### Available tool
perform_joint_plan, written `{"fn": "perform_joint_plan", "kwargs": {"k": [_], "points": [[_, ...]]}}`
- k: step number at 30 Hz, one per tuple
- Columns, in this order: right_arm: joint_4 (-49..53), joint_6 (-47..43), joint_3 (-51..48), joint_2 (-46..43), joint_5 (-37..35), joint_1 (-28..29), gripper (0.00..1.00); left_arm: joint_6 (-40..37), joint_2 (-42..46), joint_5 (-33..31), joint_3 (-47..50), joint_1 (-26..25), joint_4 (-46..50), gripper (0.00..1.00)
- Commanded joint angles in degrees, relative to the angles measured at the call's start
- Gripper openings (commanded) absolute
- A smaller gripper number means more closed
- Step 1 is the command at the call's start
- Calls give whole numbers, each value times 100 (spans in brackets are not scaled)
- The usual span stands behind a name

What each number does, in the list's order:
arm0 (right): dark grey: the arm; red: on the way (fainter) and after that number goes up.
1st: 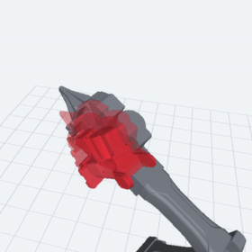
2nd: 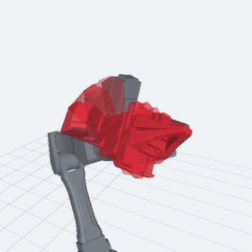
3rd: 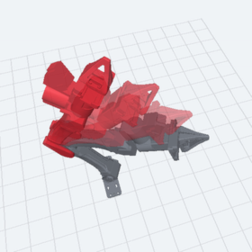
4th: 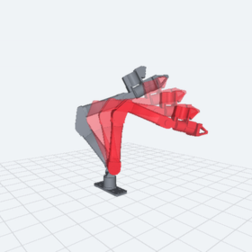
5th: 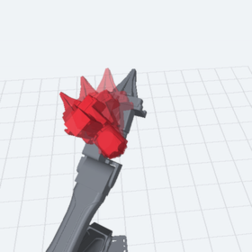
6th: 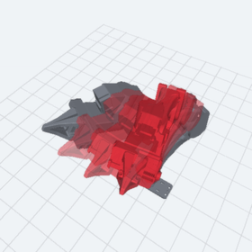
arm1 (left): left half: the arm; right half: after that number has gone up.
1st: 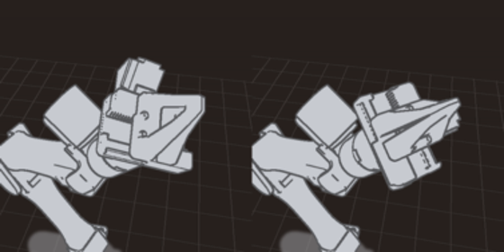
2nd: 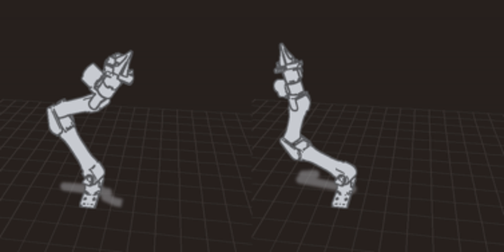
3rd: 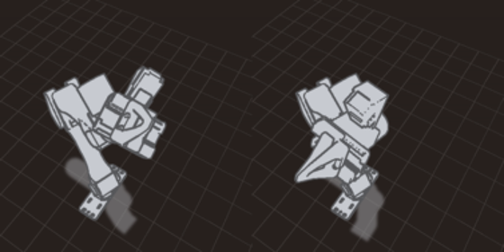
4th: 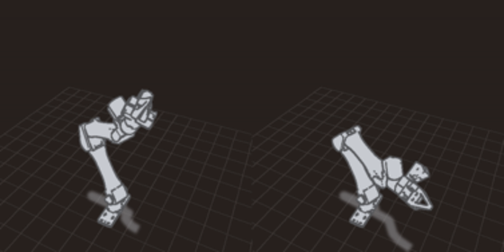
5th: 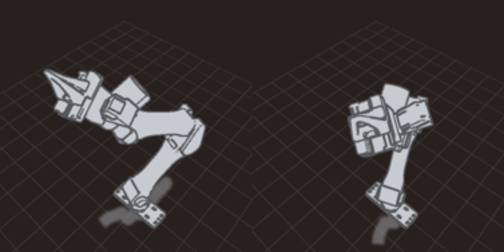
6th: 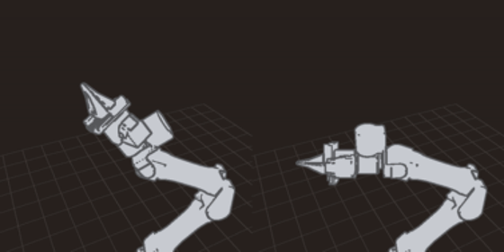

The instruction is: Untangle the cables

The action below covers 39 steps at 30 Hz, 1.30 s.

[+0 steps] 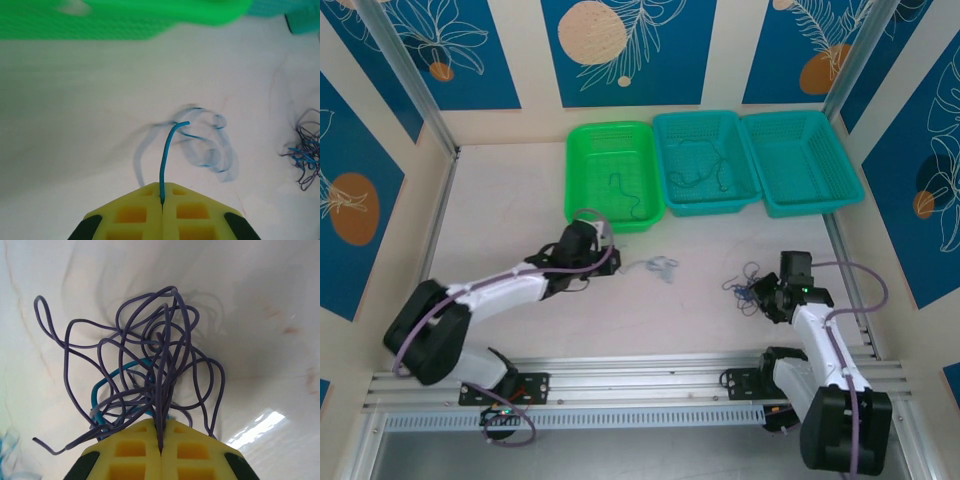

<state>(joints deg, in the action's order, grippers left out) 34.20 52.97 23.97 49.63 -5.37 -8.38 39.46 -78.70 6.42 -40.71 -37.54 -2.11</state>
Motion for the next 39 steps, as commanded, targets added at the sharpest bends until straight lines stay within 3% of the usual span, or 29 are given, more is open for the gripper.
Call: {"fn": "perform_joint_plan", "kwargs": {"k": [1, 4, 8, 12, 16, 24, 37, 38, 39], "points": [[149, -50, -35, -69, 277, -199, 2, -331, 607, -250, 185, 104, 749, 0], [-145, -199, -79, -73, 738, -147, 0, -402, 1036, -157, 164, 130, 856, 0], [-700, -475, -124, -50, 1668, 323, 0, -353, 1344, 535, -40, 131, 460, 0], [-825, -505, 47, -50, 1675, 1096, 0, -480, 1504, 597, -693, 125, 588, 0], [-766, -429, 269, -28, 1322, 1708, 0, -1015, 1328, 142, -1790, 146, 1251, 0], [-678, -389, 458, 7, 1141, 2005, 0, -2063, 280, -774, -3843, 490, 1773, 0], [-544, -437, 505, -78, 1099, 2079, 0, -2318, -2263, -277, -5912, 1200, 1779, 0], [-540, -446, 497, -76, 1098, 2090, 0, -2337, -2405, -293, -5930, 1218, 1745, 9], [-537, -452, 501, -76, 1099, 2086, 0, -2344, -2505, -320, -5936, 1230, 1715, 28]]}}
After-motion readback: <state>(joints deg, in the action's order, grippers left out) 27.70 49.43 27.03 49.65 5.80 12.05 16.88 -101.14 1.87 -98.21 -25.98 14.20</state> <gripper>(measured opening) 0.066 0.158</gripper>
